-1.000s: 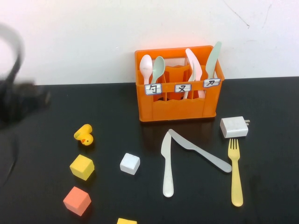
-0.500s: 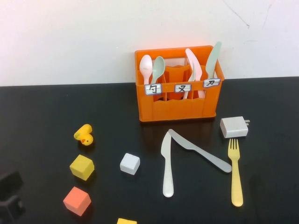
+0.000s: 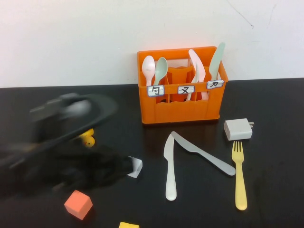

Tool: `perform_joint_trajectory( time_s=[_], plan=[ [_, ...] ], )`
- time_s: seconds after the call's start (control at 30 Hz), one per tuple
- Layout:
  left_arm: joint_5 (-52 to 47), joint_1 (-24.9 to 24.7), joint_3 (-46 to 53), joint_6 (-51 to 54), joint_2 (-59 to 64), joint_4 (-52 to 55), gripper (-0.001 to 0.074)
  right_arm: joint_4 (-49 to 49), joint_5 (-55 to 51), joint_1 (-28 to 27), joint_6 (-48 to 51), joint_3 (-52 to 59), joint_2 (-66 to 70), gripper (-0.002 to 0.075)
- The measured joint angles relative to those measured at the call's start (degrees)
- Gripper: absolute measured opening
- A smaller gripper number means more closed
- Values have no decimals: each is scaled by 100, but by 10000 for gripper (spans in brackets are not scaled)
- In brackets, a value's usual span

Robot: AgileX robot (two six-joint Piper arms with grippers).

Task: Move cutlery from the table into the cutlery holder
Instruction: Pick up the knife

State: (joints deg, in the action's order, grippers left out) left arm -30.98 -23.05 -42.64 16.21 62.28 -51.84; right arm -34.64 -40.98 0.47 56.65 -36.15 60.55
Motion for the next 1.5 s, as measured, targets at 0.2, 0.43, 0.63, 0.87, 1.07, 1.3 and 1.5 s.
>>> perform_joint_trajectory(
  time_s=[0.2,0.43,0.63,0.87,1.07,1.3,1.5],
  plan=[
    [149,-938,-1295,-804,2060,957,0,148,385,0,0,221,28,-4],
    [139,-1278,-2339,-2215,3392,2289,0,161,519,0,-11,375,28,-4],
    [-154,-1278,-2918,-3002,3958,3128,0,161,532,0,-11,380,28,-4],
    [-929,-1278,-3717,-4235,4602,4496,0,125,578,0,-19,380,28,-4],
    [-1047,-1278,-3922,-4607,4813,4805,76,37,592,0,-19,380,28,-4],
    [-1033,-1278,-4108,-4410,5025,4865,360,10,597,0,-19,380,28,-4],
    [-1403,-1278,-4456,-4422,5443,4990,395,0,597,0,1,389,28,-4]
  ],
)
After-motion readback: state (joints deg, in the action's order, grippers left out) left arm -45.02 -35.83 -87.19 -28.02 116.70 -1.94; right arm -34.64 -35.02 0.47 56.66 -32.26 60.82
